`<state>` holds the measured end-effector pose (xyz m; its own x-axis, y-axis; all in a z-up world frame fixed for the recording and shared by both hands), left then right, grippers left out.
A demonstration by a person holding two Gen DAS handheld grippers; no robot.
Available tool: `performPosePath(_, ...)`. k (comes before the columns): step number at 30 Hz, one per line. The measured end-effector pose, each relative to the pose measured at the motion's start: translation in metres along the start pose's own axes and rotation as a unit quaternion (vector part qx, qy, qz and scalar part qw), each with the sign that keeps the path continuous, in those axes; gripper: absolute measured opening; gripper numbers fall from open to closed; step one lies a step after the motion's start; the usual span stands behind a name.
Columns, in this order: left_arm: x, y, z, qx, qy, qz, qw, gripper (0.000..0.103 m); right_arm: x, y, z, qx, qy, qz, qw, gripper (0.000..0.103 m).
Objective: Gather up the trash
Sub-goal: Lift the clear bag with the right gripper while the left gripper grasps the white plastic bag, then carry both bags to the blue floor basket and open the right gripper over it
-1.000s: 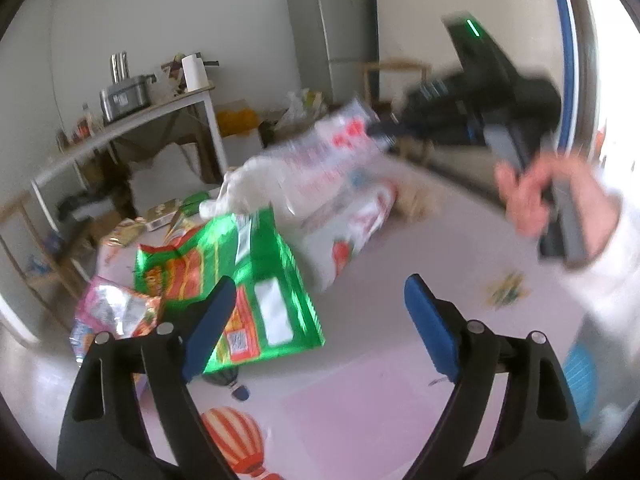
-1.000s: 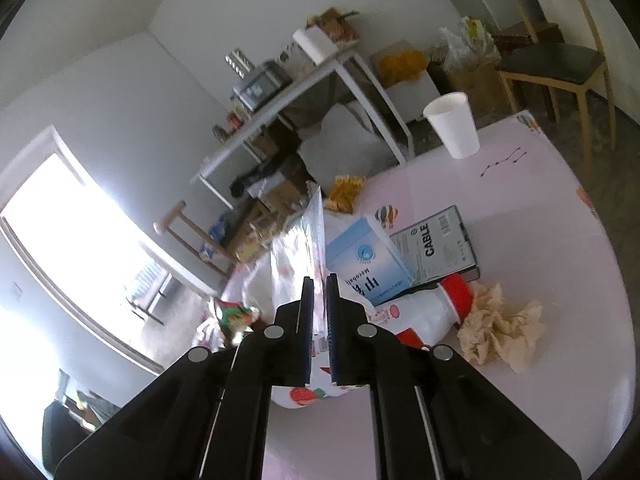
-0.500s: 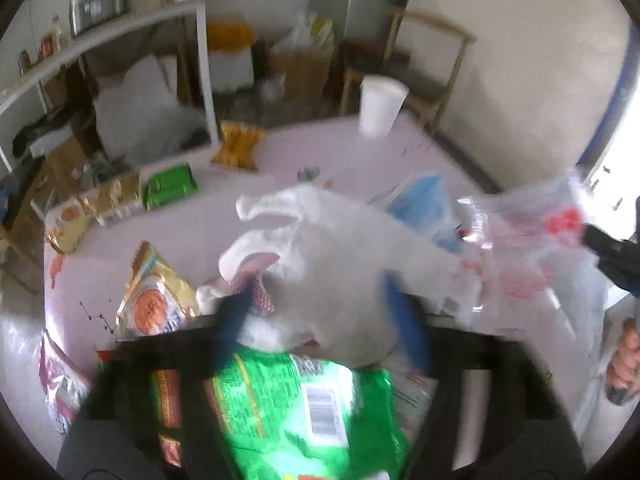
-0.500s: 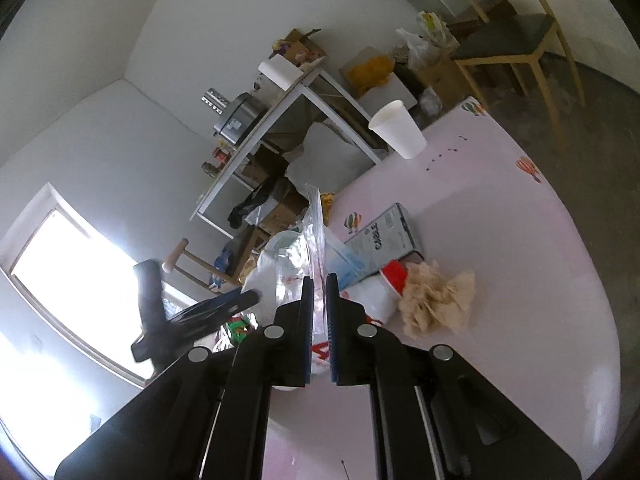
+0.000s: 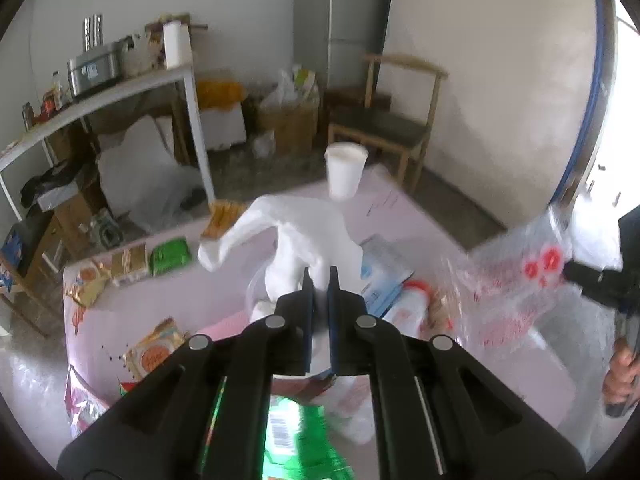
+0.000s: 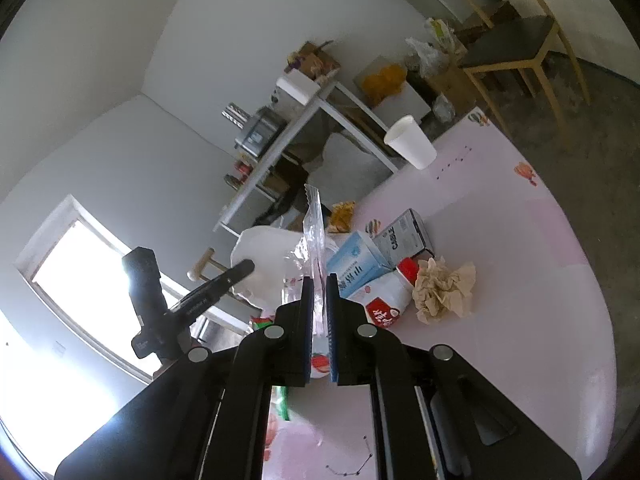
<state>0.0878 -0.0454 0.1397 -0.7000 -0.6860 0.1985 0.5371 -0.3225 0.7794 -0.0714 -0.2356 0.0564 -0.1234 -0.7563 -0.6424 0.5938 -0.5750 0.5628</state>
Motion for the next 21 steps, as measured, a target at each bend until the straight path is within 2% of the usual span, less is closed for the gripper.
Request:
performPosePath(5, 0.047, 0.014, 0.026, 0.033, -0.026, -0.025, 0.9988, 0.004, 0.011, -0.007, 0.048, 0.019, 0.003, -0.006, 1.000, 0.007)
performPosePath(9, 0.109, 0.004, 0.043, 0.050, -0.072, -0.051, 0.9948, 0.004, 0.040, -0.033, 0.108, 0.025, -0.017, -0.017, 0.999, 0.007)
performPosePath(14, 0.187, -0.024, 0.044, 0.042, -0.147, -0.074, 0.9854, 0.004, 0.093, -0.082, 0.179, 0.041, -0.084, -0.057, 0.994, 0.007)
performPosePath(17, 0.229, -0.037, 0.038, 0.026, -0.188, -0.092, 0.9776, 0.004, 0.140, -0.129, 0.201, 0.013, -0.139, -0.100, 0.985, 0.007)
performPosePath(20, 0.268, -0.053, 0.036, 0.014, -0.218, -0.109, 0.9697, 0.004, 0.186, -0.176, 0.195, -0.031, -0.179, -0.147, 0.972, 0.007)
performPosePath(21, 0.280, -0.057, 0.035, 0.010, -0.228, -0.114, 0.9669, 0.004, 0.209, -0.198, 0.186, -0.055, -0.197, -0.170, 0.964, 0.007)
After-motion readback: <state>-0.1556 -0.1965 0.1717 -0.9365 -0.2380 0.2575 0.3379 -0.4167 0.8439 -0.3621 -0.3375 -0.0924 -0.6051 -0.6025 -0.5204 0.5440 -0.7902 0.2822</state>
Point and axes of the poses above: each gripper's, at about its wrist camera, not at the fingertips, and z roughly against the way its jaws point, x to its right, y to its top, the point moved 3 cm from there along -z, roughly the way its jaws point, and after that the axes turned 15 degrees about -y, right-handed, at the moved point
